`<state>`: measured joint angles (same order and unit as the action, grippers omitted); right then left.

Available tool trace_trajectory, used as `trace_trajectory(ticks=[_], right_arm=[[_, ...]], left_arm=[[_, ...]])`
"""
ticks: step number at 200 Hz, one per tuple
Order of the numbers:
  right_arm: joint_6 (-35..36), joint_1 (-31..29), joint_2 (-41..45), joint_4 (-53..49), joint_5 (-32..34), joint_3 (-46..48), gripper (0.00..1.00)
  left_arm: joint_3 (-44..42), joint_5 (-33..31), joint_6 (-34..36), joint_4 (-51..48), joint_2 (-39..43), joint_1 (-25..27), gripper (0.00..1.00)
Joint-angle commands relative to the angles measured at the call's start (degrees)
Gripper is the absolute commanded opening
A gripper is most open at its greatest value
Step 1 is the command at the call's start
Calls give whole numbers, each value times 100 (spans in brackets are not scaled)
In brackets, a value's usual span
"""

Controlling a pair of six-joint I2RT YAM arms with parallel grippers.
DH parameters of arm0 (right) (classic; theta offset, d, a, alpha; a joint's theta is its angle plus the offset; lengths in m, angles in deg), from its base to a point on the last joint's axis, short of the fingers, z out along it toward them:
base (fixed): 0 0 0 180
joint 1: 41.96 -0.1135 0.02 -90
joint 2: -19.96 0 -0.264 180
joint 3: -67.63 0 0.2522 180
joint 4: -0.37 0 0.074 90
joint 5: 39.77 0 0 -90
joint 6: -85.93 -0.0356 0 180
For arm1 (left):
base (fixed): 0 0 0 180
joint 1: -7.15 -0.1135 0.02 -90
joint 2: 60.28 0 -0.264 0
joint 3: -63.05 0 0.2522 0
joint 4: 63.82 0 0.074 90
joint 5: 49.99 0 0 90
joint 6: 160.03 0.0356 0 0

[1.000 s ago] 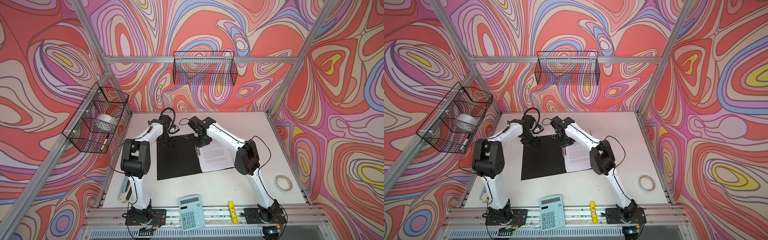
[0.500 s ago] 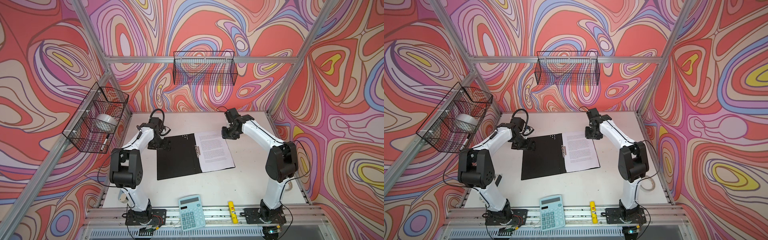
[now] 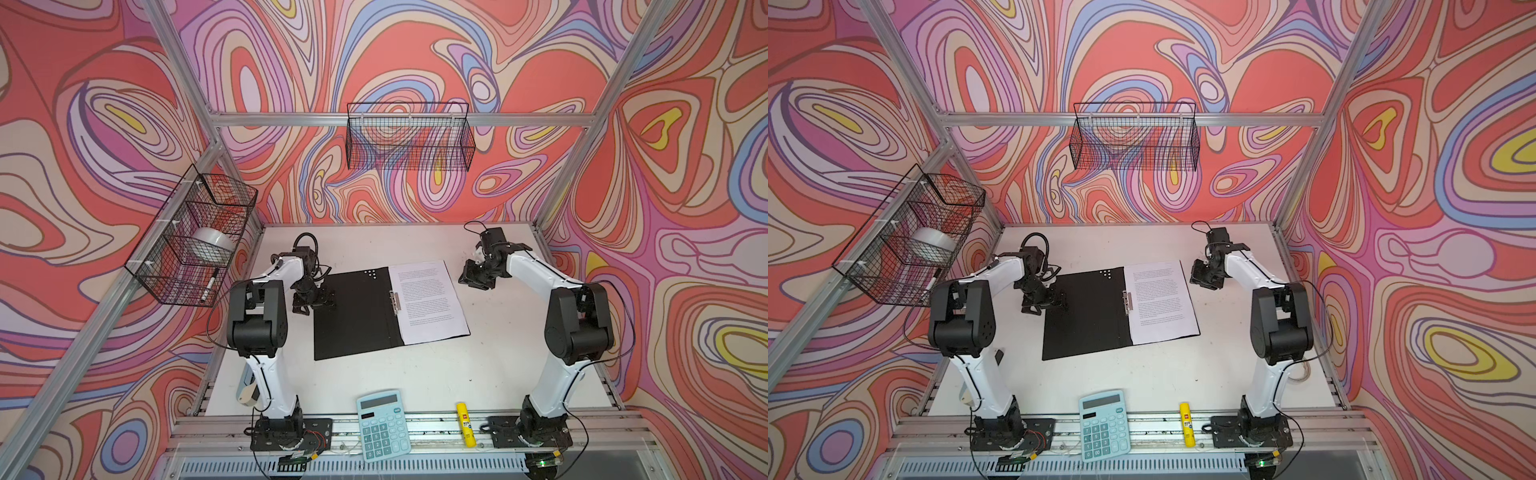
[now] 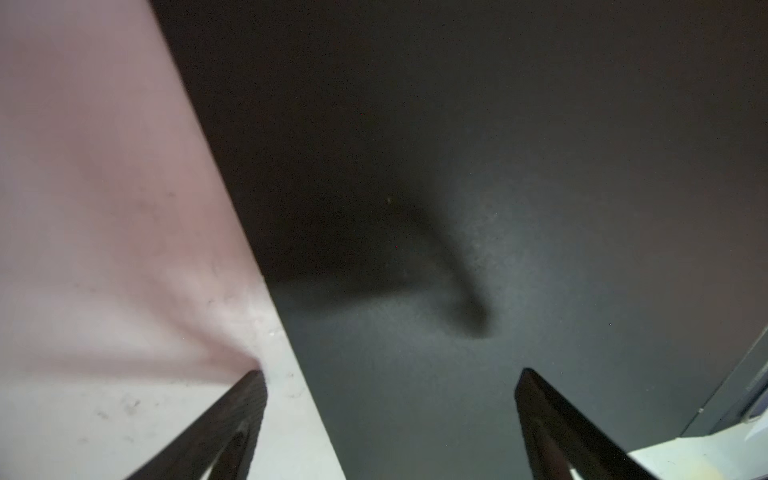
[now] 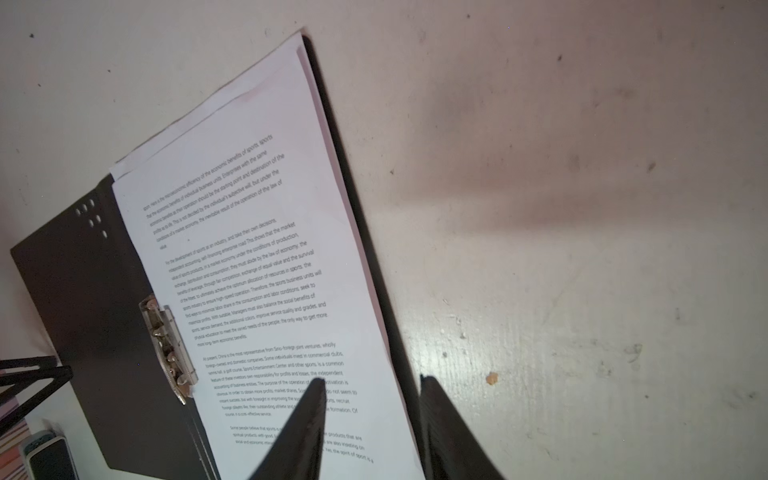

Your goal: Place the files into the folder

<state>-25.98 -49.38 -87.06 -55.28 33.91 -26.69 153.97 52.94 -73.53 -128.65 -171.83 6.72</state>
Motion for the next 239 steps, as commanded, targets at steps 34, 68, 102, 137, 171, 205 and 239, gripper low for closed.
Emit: trace_trajectory(ticks=[34, 68, 102, 137, 171, 205, 239], right_arm=[[181, 43, -428, 129, -292, -122, 40], [271, 50, -608, 35, -293, -245, 40], [358, 62, -769, -60, -333, -336, 40], [401, 69, -881, -114, -302, -330, 40], [416, 77, -943, -158, -296, -313, 40], [462, 86, -948, -228, -214, -312, 40], [526, 91, -970, -361, -103, -365, 40]], left_arm=[[105, 78, -3, -237, -181, -1, 93], [127, 256, 5, -284, -285, -1, 92], [258, 652, 86, -407, -468, -1, 91], [369, 991, 208, -524, -604, -1, 91], [428, 1127, 224, -555, -673, -1, 91], [502, 1102, 276, -571, -678, -1, 93], [493, 797, 315, -538, -552, -1, 95]])
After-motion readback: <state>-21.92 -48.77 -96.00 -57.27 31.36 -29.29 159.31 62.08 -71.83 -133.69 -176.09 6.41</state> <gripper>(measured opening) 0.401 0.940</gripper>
